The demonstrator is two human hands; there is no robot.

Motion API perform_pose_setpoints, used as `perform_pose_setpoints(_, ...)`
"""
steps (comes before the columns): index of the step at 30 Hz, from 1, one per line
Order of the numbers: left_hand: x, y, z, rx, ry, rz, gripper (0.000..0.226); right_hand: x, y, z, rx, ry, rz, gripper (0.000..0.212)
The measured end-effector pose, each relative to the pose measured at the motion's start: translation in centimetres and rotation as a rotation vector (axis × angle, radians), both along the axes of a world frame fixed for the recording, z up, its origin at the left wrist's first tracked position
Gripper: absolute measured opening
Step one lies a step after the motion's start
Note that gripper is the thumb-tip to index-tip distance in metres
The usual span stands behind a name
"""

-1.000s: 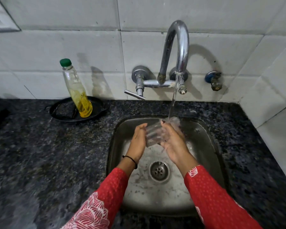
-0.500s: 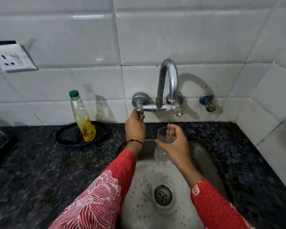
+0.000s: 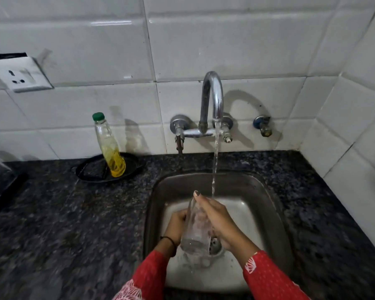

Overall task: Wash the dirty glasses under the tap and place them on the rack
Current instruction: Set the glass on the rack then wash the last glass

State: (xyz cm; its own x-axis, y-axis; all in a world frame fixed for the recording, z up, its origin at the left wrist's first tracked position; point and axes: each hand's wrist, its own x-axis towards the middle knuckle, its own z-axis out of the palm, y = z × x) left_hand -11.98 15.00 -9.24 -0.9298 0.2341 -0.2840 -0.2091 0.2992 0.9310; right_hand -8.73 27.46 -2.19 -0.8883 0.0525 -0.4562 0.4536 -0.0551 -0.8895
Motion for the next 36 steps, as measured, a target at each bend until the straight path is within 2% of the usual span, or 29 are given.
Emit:
perform_pose_setpoints(3,1.7,-0.5,0.3,-0.029,0.033,-0.044,0.018,1.2,-0.6,-1.7,-0.088,-0.243,-0.066,0.061)
perform_pose_setpoints(5,2.6,-1.2,0.5,-0.043,0.054,-0.084,0.019,2.2,-0.8,-2.3,-0.208,-0.352,-0.092,0.063)
perform_pose_setpoints(8,4.7,-2.4,0.7,-0.053,0.105,-0.129,0.041,3.6,-1.2,-3.3,-0.324,-0.391,-0.144,0.053)
perform_pose_setpoints(10,6.3,-3.2,1.0,-0.064,0.137,-0.109,0.038,4.6,-1.7,-3.4,-0.362,-0.399,-0.196,0.044)
perform_pose_setpoints(16,9.6,-3.8,1.2,0.095,0.068,-0.043,0.055,5.8,-3.2,-4.8,-0.273,-0.428,-0.206,0.051)
perform_pose_setpoints(20,9.2,-3.6,1.8,0.12,0.121,0.038,0.055,5.0,-3.1,-4.0,-0.108,-0.29,-0.191,0.048)
perform_pose_setpoints(23,8.6,-4.2,2.5,0.122,0.147,0.096,0.055,4.5,-2.8,-3.2,0.231,-0.029,-0.172,0.017)
perform_pose_setpoints(24,8.2,-4.5,2.8,0.129,0.153,0.112,0.054,4.4,-2.7,-3.0,0.352,0.062,-0.158,0.013)
perform_pose_setpoints(26,7.3,-5.6,3.5,0.161,0.167,0.161,0.054,3.8,-3.1,-2.9,0.549,0.273,-0.029,0.031)
perform_pose_setpoints(29,5.4,-7.9,4.7,0.189,0.197,0.199,0.056,2.1,-5.5,-2.7,0.836,0.525,0.276,0.06)
perform_pose_setpoints(32,3.1,-11.8,6.2,0.21,0.276,0.21,0.061,-0.5,-9.8,-0.9,0.738,0.639,0.314,0.075)
perform_pose_setpoints(36,-0.2,-19.7,9.4,0.138,0.455,0.228,0.074,-5.3,-17.4,1.5,0.636,0.788,0.235,0.075)
